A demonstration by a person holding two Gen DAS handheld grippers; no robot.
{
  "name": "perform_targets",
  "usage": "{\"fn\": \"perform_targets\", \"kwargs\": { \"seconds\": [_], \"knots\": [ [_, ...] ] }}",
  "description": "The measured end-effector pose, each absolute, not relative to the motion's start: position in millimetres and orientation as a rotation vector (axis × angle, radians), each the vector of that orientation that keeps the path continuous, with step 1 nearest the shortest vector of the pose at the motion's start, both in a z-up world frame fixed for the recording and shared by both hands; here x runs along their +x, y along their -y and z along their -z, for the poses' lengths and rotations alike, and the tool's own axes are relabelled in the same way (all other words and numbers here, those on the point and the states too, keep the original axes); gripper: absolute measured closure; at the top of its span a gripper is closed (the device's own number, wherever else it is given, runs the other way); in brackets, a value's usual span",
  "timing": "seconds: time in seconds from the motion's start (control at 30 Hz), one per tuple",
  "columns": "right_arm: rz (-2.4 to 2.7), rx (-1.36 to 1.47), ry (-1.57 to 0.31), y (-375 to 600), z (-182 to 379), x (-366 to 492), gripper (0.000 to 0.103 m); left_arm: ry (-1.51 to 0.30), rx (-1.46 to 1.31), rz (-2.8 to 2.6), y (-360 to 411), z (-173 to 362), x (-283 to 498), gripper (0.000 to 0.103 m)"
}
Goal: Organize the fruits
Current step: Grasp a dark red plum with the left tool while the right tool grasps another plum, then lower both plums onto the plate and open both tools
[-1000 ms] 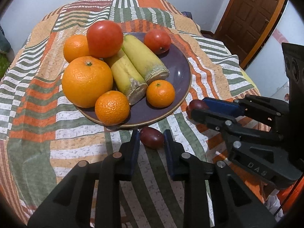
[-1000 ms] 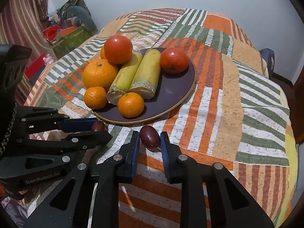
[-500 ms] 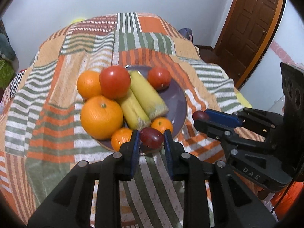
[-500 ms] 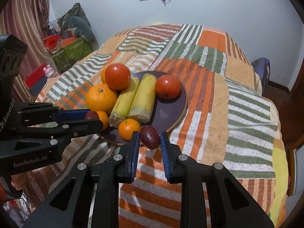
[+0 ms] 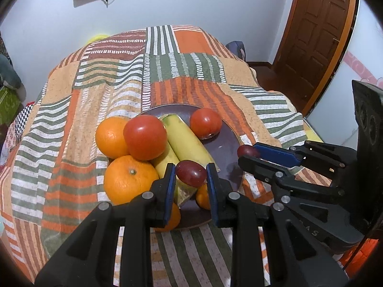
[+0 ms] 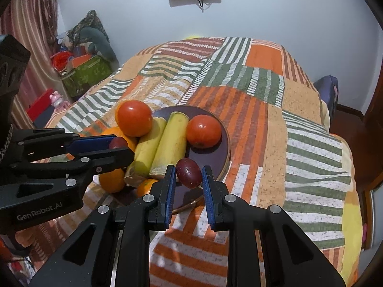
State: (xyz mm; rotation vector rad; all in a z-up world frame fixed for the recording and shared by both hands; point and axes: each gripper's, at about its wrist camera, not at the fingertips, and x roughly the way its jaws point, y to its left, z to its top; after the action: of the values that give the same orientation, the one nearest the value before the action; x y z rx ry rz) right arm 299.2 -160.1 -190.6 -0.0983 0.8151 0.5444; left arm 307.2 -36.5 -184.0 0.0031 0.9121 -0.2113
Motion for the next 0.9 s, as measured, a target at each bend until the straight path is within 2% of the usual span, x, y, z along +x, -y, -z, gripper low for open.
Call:
{"fn": "perform_targets", "kwargs": {
  "seconds": [0.53, 0.6, 0.73, 0.9],
  "knots": [
    [-0.555, -0.132, -0.860, 153, 211, 309, 0.082, -0.962, 0.011, 0.213, 38, 209, 326, 0.077],
    [-0.555, -0.135, -0.860, 152, 212, 309, 0.082, -0.962, 0.011, 0.215, 38, 208, 326, 0.074],
    [-0.565, -0.118, -0.872, 154, 210, 309, 0.079, -0.945, 0.003, 0.199, 37, 205, 323, 0.047],
    [-0.526, -0.139, -0.841, 156, 200, 300, 0.064, -0.919, -0.017, 0.178, 31, 194, 314, 0.045]
  ]
}}
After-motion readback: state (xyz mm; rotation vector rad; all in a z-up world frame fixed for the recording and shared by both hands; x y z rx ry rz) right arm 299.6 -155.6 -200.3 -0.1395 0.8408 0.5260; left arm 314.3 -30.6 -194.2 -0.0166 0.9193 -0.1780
